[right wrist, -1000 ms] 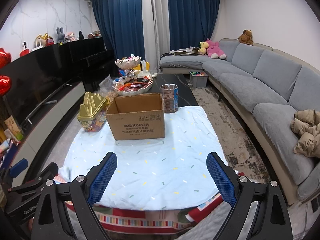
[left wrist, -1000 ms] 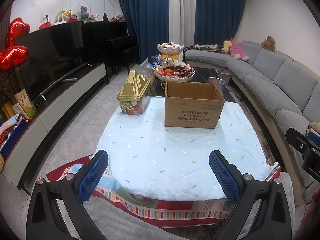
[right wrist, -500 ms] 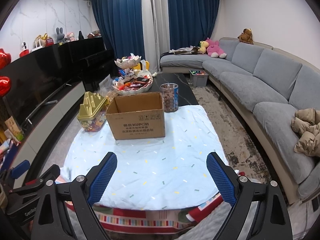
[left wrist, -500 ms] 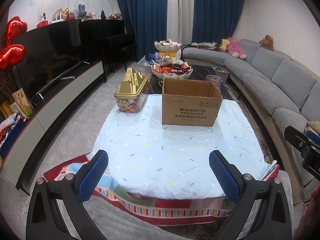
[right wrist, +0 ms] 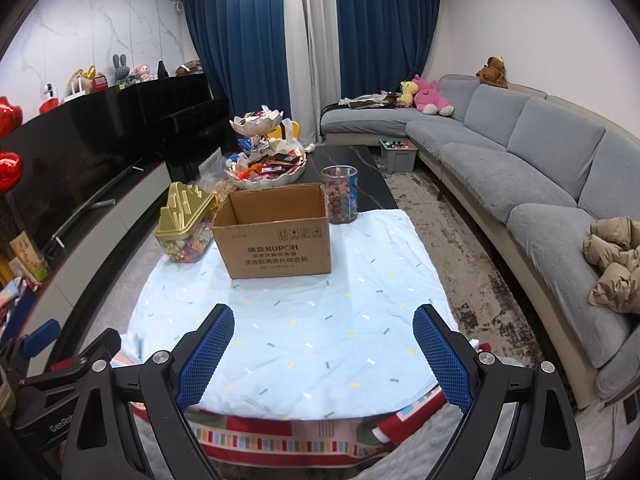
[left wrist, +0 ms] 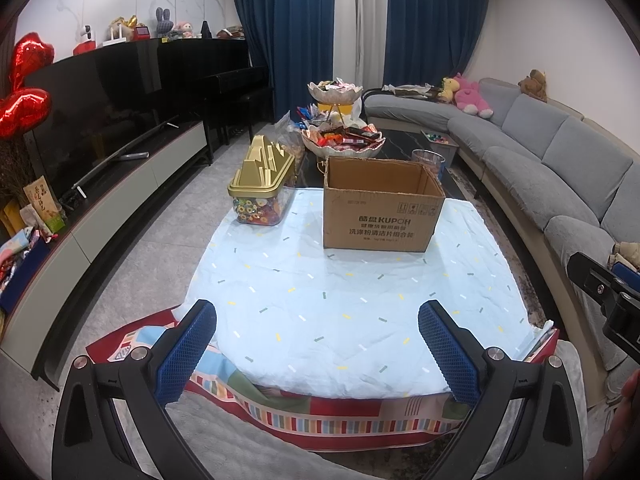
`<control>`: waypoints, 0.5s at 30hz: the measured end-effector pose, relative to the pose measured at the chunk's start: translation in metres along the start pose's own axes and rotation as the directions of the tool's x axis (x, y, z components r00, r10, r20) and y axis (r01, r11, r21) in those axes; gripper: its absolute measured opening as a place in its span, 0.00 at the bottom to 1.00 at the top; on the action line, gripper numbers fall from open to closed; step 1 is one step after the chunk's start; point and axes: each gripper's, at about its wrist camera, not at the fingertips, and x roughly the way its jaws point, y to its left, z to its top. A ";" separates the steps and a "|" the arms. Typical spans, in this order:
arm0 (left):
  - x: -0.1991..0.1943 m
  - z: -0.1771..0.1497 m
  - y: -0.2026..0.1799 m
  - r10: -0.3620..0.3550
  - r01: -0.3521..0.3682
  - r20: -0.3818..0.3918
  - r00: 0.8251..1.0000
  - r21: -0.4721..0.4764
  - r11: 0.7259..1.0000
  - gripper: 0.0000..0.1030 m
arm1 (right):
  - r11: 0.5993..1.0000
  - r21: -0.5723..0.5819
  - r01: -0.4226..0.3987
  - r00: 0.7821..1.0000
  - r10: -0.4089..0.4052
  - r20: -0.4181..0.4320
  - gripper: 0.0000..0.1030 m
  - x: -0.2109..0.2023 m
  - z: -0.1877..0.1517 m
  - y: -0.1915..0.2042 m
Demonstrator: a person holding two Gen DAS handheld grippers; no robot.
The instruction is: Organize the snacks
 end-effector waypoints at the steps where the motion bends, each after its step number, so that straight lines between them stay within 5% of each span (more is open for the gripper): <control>1: 0.000 0.000 0.000 0.000 0.000 0.001 1.000 0.000 1.000 1.00 | 1.000 0.000 0.000 1.000 0.000 0.000 0.89 0.000 0.000 0.000; 15: 0.002 -0.002 -0.001 -0.003 0.003 -0.006 1.000 0.000 1.000 1.00 | 1.000 0.003 0.002 1.000 -0.002 -0.006 0.89 0.001 -0.002 0.001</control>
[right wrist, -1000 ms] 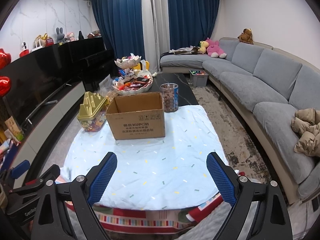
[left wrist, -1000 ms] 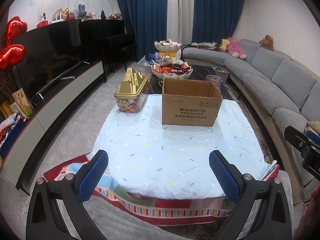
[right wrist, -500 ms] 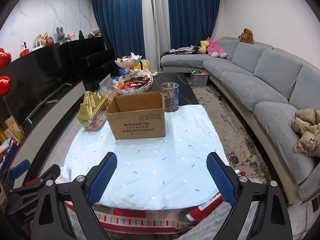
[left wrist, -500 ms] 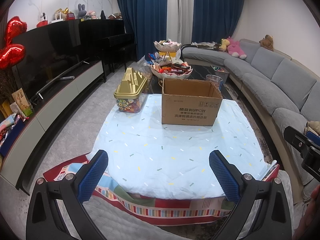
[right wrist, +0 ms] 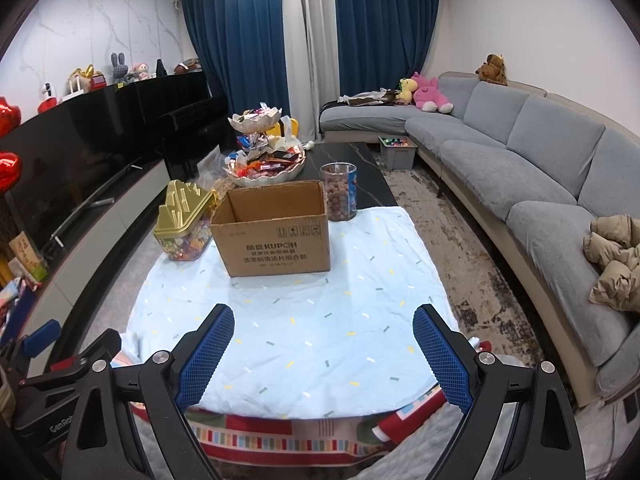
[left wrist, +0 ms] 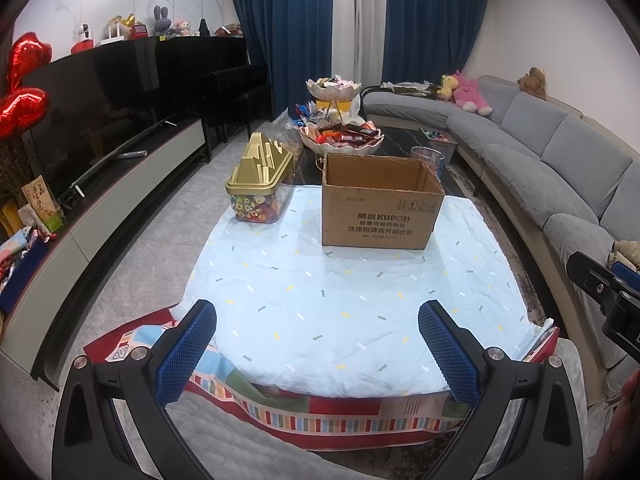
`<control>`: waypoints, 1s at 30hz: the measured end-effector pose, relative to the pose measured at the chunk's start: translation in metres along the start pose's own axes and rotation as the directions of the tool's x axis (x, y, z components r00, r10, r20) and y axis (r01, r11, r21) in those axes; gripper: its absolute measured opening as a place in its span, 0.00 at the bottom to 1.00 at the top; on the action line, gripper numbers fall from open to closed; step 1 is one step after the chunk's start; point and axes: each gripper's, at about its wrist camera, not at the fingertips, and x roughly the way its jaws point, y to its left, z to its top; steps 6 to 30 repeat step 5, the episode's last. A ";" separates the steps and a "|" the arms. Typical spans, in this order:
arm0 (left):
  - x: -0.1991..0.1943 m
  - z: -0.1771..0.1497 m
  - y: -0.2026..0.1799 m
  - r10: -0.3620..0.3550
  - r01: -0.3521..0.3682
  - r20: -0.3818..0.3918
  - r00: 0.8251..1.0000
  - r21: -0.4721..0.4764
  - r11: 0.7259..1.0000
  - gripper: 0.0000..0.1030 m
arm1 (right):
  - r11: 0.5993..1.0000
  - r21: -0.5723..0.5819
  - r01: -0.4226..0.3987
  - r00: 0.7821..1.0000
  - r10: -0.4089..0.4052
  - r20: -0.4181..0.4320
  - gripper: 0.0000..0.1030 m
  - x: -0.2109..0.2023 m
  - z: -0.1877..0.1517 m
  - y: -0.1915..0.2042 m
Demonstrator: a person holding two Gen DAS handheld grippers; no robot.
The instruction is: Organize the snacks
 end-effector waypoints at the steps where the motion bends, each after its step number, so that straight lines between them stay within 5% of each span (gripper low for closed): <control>1: 0.000 -0.001 0.000 -0.001 0.001 -0.001 1.000 0.000 1.000 1.00 | 1.000 0.000 0.000 1.000 0.000 0.000 0.89 0.000 0.000 0.000; 30: 0.001 -0.003 -0.002 -0.004 0.004 0.000 1.000 0.002 1.000 1.00 | 1.000 0.002 0.001 1.000 -0.001 -0.003 0.89 0.000 -0.001 0.001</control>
